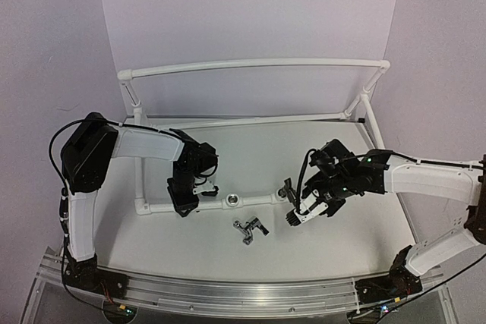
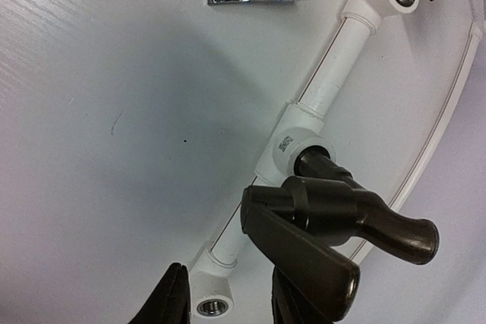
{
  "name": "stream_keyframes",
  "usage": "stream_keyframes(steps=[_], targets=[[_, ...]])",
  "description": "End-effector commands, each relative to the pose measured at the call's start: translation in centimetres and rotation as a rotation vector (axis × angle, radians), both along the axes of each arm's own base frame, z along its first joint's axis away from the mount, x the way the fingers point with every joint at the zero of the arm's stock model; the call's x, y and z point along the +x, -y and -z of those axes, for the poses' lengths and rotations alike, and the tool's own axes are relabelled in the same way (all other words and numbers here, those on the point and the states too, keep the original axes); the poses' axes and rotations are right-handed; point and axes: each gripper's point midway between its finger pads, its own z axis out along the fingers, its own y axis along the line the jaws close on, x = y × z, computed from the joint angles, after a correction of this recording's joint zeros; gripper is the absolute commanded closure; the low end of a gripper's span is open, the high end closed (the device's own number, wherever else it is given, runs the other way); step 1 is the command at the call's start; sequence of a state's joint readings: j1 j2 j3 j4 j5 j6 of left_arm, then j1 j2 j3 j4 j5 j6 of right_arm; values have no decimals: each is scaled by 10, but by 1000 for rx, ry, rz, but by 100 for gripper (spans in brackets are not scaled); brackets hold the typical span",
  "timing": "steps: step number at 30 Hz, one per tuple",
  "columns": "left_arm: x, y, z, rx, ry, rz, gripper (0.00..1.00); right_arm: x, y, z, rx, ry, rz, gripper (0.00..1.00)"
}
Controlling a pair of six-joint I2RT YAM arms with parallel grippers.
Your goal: Install the water faucets
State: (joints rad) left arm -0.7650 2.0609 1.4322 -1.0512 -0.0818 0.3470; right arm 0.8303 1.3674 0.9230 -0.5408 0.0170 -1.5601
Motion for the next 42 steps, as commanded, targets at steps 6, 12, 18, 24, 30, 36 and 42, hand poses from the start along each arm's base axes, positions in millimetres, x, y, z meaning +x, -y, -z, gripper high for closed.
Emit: stream_keyframes(steps=[6, 12, 18, 24, 30, 36, 42], targets=[[8, 40, 12, -202, -39, -261, 86, -10, -25, 3, 73, -72, 17, 75], [7, 39, 12, -203, -39, -263, 86, -15, -49, 1, 107, -109, 13, 84], [7, 39, 11, -207, -35, -262, 86, 3, -70, -7, 150, -101, 70, 83], [7, 39, 12, -209, -36, -263, 86, 17, -87, -12, 172, -65, 66, 79], [7, 39, 12, -211, -36, -262, 86, 30, -110, -20, 230, -61, 155, 76], [7, 40, 13, -212, -37, -260, 86, 40, -117, -28, 268, -10, 260, 79], [9, 42, 14, -216, -39, -257, 86, 58, -111, -29, 225, 89, 295, 84]])
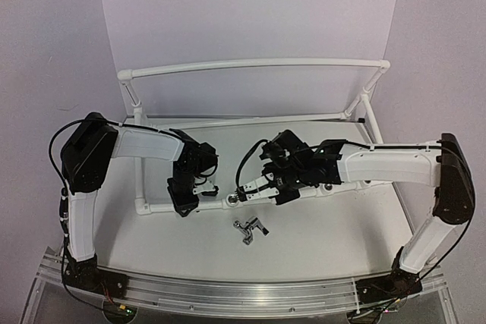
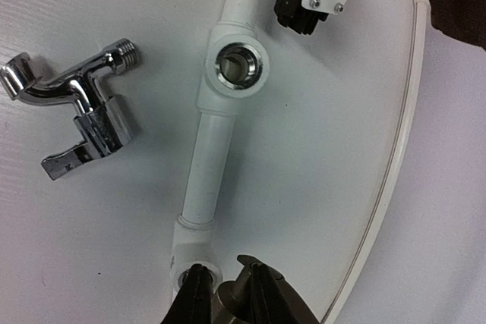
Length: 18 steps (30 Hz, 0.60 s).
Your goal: Install the water faucets
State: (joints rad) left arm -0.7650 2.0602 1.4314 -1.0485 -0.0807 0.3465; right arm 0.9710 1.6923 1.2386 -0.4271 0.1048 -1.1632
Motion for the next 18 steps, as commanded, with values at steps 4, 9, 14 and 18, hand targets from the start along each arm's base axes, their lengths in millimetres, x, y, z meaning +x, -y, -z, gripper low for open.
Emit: stream_keyframes(steps=[4, 9, 14, 18], targets=[[8, 40, 13, -213, -38, -257, 86, 32, 3, -9, -46, 154, 78, 85], [6, 39, 13, -211, -39, -260, 86, 46, 3, -15, -54, 203, 116, 85], [6, 38, 13, -210, -39, -261, 87, 65, 8, -20, -69, 236, 164, 86], [6, 38, 13, -210, -38, -261, 86, 78, 19, -30, -69, 255, 191, 86]])
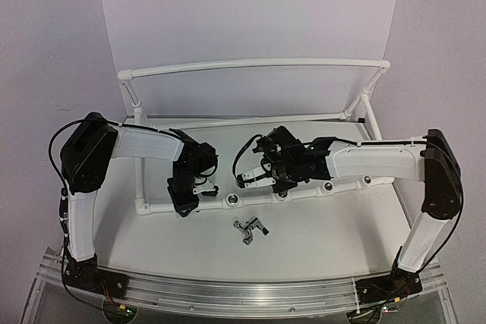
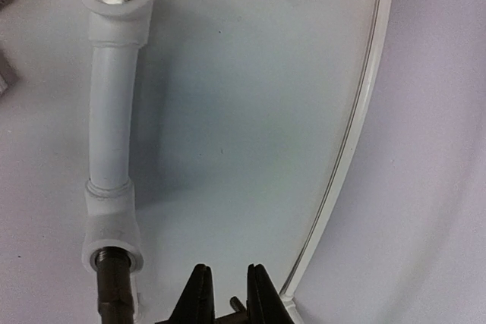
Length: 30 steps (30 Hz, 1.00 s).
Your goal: Install the water faucets
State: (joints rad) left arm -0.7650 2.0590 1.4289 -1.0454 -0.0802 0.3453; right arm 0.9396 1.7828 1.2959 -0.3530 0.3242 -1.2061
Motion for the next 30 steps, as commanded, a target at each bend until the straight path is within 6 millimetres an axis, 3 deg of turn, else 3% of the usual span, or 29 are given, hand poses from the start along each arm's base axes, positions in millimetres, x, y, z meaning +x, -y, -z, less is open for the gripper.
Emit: stream_keyframes(steps=[1, 13, 18, 22, 26, 30], targets=[[6, 38, 13, -208, -38, -259, 86, 27, 9, -29, 26, 82, 55, 86], [8, 39, 12, -207, -38, -260, 87, 25, 65, -16, -73, 41, 94, 91], [9, 40, 13, -205, -41, -258, 87, 8, 75, -16, -88, -25, 66, 89], [12, 41, 12, -206, -39, -258, 86, -14, 81, -4, -119, -142, 37, 87], [12, 41, 11, -207, -39, -256, 86, -14, 78, -7, -102, -156, 46, 85], [11, 41, 12, -203, -43, -256, 86, 2, 53, -35, 9, -132, 66, 84]])
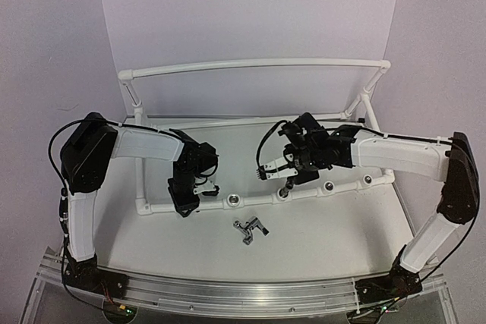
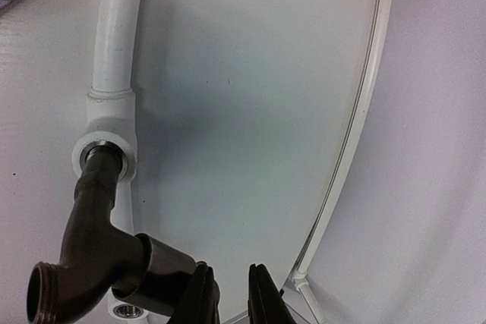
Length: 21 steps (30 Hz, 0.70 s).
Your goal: Install the water faucets
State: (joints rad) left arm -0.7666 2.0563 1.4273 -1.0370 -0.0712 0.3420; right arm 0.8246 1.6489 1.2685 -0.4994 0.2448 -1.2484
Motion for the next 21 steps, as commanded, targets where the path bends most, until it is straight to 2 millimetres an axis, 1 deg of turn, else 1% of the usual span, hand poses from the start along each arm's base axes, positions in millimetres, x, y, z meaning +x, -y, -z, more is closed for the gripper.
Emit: stream_keyframes(steps=[1, 3, 5, 6, 9, 12, 17, 21], targets=[[11, 38, 13, -191, -45, -254, 87, 5, -13, -27, 72, -51, 31, 84], [11, 38, 13, -193, -45, -255, 87, 13, -25, -45, 127, -37, 37, 83], [11, 38, 13, -190, -46, -255, 87, 21, -29, -49, 126, -25, 36, 83], [11, 38, 12, -190, -45, -255, 86, 26, -28, -49, 111, -15, 38, 83], [11, 38, 11, -192, -42, -254, 86, 42, -14, -37, 56, -15, 51, 83], [12, 39, 10, -195, -41, -256, 87, 47, -1, -22, -5, -28, 42, 84], [10, 38, 12, -192, -46, -259, 87, 44, 20, 0, -98, -68, 25, 85], [11, 38, 12, -194, -44, -258, 86, 34, 37, 12, -162, -129, 1, 87]])
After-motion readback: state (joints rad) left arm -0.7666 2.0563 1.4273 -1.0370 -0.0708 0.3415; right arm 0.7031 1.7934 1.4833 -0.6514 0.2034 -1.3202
